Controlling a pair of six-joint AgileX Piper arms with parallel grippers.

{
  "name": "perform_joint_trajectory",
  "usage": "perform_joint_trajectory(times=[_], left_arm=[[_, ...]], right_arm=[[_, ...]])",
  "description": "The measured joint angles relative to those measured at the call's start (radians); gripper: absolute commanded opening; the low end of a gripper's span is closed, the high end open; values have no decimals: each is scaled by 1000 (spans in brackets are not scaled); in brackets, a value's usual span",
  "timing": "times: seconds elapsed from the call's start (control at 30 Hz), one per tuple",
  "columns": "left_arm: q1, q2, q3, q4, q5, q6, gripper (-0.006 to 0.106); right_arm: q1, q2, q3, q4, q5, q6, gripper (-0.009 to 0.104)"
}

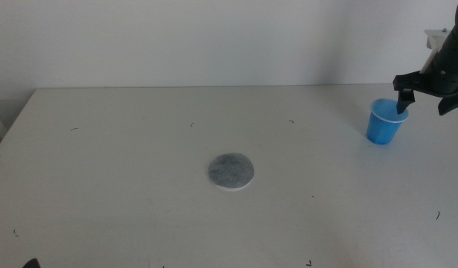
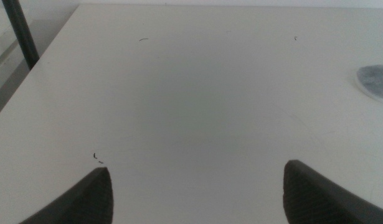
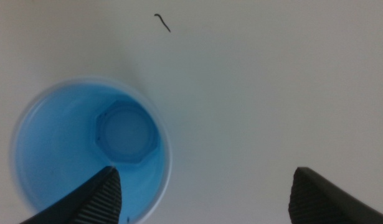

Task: Place an empty cup on a cup mat.

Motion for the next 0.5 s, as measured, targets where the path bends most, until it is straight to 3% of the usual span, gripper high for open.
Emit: perform_joint_trajectory(times=[0.33,0.43,0.5], left_arm=[[0,0,0,0,0,0,105],[0,0,0,0,0,0,105],[0,0,0,0,0,0,105]], right_arm=[[-5,91,-1,86,-90,0,90],[-5,110,-2,87,-99,0,79],[-5,115,-2,87,-105,4,63]])
